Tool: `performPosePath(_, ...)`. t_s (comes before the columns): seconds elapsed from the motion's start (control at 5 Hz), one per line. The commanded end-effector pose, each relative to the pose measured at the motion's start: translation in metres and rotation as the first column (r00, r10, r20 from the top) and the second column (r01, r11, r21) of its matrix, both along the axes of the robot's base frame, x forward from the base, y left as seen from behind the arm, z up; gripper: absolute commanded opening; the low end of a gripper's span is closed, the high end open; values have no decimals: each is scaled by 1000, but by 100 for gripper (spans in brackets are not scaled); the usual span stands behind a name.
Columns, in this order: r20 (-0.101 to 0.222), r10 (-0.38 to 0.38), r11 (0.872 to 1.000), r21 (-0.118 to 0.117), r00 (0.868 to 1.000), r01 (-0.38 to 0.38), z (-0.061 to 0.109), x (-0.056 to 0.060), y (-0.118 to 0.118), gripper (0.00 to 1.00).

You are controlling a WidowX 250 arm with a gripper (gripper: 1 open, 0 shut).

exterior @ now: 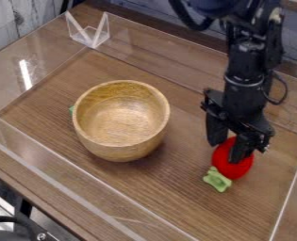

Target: Move the red object to the left side of the table

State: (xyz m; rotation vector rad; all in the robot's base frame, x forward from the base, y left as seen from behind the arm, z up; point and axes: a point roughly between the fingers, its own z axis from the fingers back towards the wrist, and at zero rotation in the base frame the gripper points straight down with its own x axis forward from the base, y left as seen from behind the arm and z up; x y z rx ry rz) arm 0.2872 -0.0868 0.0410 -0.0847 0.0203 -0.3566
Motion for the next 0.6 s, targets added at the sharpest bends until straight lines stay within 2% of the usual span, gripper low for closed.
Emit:
performPosePath(0.0,51,13,1000,-2,999,-13,5,11,3,0)
performPosePath(0.2,64,17,1000,1,998,-18,3,14,4,100)
performPosePath(0.4,80,7,1000,5,997,-7,10,18,-7,0)
